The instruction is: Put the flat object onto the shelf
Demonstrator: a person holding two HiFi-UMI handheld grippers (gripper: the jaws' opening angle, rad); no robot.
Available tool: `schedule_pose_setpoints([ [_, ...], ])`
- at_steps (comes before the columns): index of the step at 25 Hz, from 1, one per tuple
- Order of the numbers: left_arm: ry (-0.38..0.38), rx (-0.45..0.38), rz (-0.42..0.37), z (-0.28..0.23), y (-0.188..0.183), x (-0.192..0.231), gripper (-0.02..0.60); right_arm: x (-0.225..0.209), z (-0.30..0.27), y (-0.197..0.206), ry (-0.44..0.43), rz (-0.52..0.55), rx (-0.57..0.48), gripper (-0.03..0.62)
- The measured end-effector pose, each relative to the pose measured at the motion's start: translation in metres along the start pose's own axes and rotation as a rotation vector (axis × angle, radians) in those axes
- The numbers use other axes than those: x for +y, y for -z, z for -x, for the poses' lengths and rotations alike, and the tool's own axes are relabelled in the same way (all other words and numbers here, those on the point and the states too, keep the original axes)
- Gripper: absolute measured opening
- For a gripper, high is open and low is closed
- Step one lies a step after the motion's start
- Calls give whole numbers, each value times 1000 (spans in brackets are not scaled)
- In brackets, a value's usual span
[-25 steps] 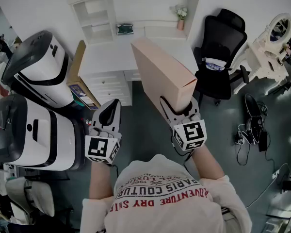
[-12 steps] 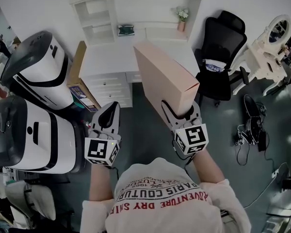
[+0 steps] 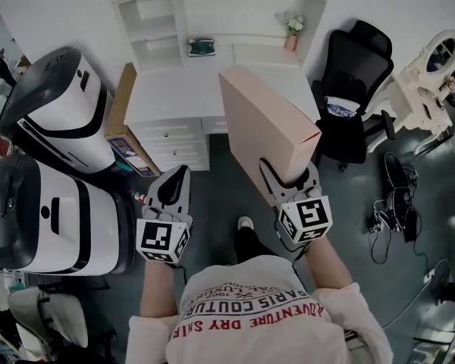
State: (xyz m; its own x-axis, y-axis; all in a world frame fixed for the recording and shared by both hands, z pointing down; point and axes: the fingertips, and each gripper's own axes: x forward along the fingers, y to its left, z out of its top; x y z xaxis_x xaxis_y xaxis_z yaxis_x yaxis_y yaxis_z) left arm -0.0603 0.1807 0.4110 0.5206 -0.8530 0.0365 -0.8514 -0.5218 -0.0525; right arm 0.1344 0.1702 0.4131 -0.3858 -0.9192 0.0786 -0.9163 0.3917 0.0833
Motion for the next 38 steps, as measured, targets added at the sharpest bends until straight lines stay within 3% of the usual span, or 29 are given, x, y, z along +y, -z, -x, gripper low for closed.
schedule_pose_setpoints([
  [11, -98, 4, -47, -116, -13, 47, 14, -83, -128, -8, -83, -61, -26, 293],
  [19, -139, -20, -54, -217, -28, 73, 14, -147, -212, -18, -137, -23, -30, 291],
  [24, -128, -22, -66, -253, -33, 83, 14, -171, -245, -29, -135, 10, -34, 291],
  [32, -97, -46, -99, -290, -51, 123, 14, -186, -300, -64, -89, 100, -38, 293],
  [38, -53, -68, -115, -315, -64, 157, 14, -187, -349, -111, -50, 271, -18, 293],
])
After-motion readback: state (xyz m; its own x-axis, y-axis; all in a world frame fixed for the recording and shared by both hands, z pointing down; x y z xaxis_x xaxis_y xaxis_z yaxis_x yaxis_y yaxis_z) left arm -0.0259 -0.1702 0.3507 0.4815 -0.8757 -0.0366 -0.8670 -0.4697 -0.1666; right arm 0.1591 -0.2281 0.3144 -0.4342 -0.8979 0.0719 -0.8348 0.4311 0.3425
